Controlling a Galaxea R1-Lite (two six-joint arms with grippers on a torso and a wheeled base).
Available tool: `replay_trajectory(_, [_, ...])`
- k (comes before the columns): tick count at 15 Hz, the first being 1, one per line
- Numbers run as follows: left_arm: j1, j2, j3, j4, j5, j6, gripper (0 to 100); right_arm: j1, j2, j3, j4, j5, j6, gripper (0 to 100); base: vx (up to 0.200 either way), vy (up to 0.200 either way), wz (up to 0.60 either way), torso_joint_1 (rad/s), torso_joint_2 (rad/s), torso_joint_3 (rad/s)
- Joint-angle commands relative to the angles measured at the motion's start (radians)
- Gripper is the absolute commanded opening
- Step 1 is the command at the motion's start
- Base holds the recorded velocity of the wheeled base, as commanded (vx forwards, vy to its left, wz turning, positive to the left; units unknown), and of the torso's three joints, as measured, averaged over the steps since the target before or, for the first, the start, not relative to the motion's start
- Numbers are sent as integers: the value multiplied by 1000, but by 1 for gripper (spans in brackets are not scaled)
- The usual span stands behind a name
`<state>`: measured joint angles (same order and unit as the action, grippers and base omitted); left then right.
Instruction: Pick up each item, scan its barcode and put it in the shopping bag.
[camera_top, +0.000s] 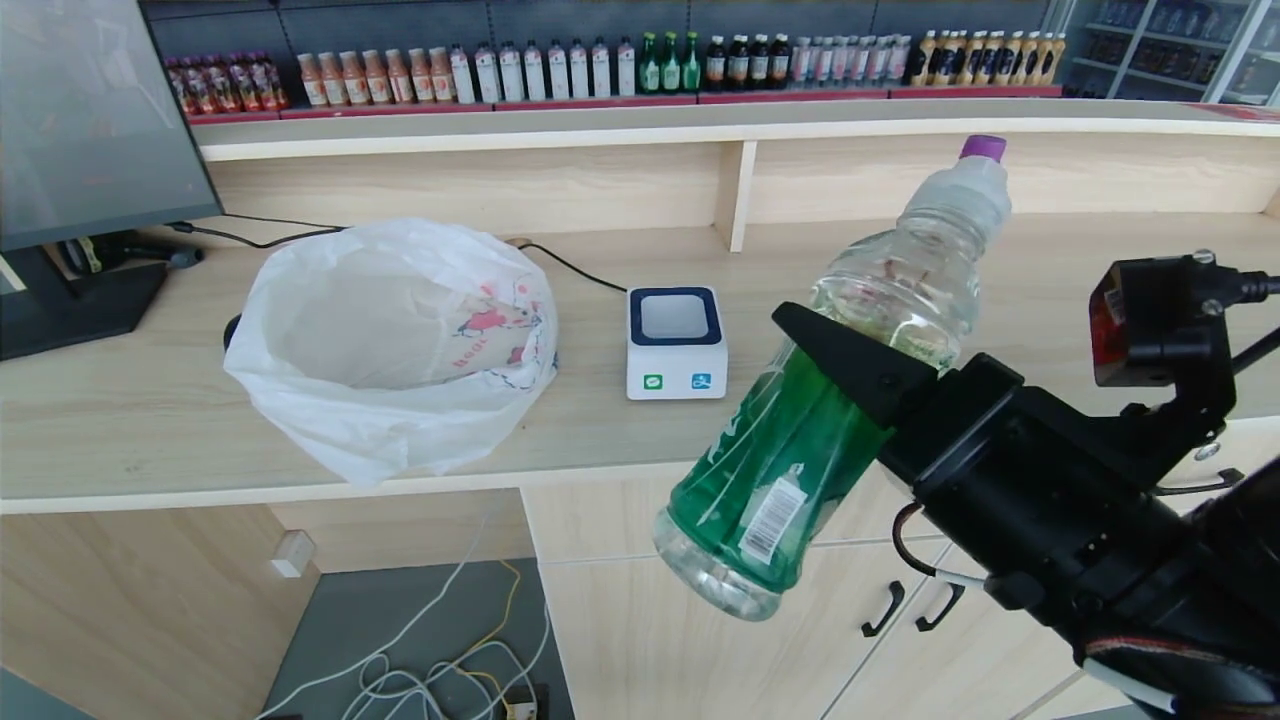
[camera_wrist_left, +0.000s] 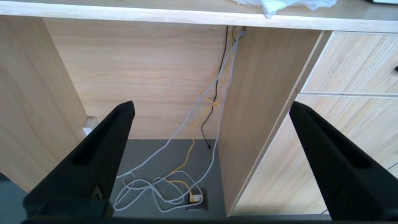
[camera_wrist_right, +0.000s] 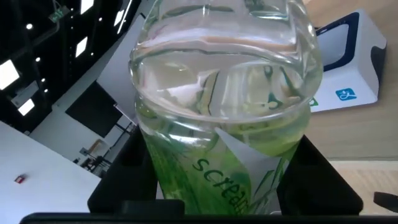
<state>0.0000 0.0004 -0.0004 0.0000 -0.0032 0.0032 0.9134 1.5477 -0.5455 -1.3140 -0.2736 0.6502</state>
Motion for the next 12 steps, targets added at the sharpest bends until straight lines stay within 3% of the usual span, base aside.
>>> replay_trajectory(1, [0,0,0,0,0,0,100,1,3,-24,2,11,0,0,0,0,0,0,0,0])
replay_trajectory(3, [0,0,-1,0,0,0,100,-11,3,-100,56,19,-4,0,0,0,0,0,0,0])
replay_trajectory(5, [0,0,0,0,0,0,100,-1,-9,-225,207,19,6,0,0,0,0,0,0,0])
replay_trajectory(12, [0,0,0,0,0,0,100,71,-66,-373,457,71,100,0,0,0,0,0,0,0])
